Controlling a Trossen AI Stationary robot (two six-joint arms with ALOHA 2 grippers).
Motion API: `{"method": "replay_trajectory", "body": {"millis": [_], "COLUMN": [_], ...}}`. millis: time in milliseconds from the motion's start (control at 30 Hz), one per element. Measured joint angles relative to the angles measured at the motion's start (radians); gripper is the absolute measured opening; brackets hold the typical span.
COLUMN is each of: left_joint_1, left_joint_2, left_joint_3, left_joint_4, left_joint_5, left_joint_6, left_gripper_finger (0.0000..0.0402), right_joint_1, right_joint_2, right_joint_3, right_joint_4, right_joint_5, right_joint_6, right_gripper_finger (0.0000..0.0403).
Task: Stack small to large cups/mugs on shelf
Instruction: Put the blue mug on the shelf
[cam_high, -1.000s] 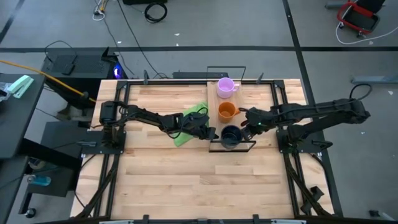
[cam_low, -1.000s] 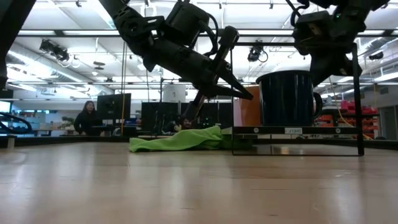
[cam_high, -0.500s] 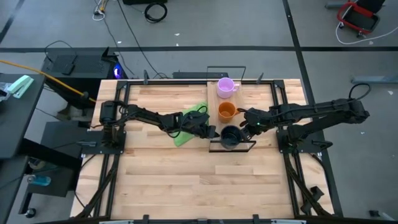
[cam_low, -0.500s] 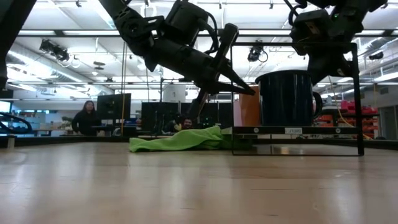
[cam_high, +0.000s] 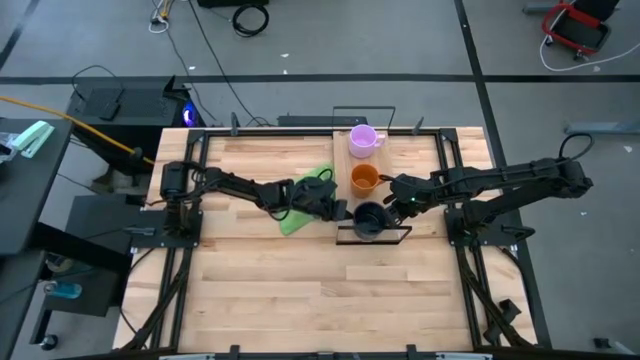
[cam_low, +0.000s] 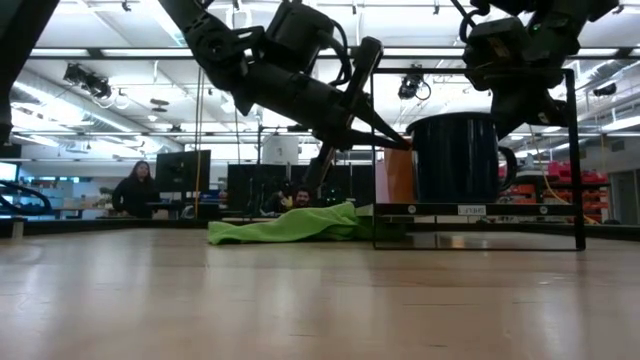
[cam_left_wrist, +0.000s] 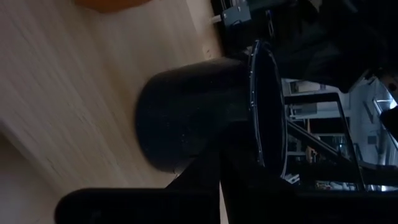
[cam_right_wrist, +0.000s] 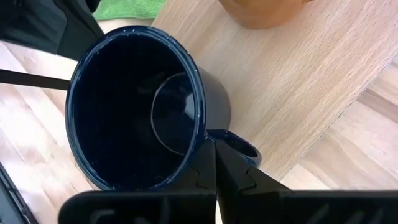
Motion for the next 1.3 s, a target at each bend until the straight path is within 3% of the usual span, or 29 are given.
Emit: {"method": "replay_trajectory", "body": {"millis": [333, 1300], "left_joint_1": [0.012, 0.029], "left_joint_2": [0.0, 0.0], "left_joint_3": [0.0, 0.0], "left_joint_4": [0.0, 0.001], "left_joint_5": [0.005, 0.026], "left_joint_6": [0.001, 0.0], "left_gripper_finger": [0.0023, 0.001], "right_joint_1": [0.0, -0.029], "right_joint_2": [0.0, -0.001], "right_joint_3": [0.0, 0.0], "right_joint_4": [0.002, 0.02], "right_joint_5": [0.005, 0.002], "right_joint_6": [0.003, 0.019], "right_gripper_finger": [0.0, 0.0]}}
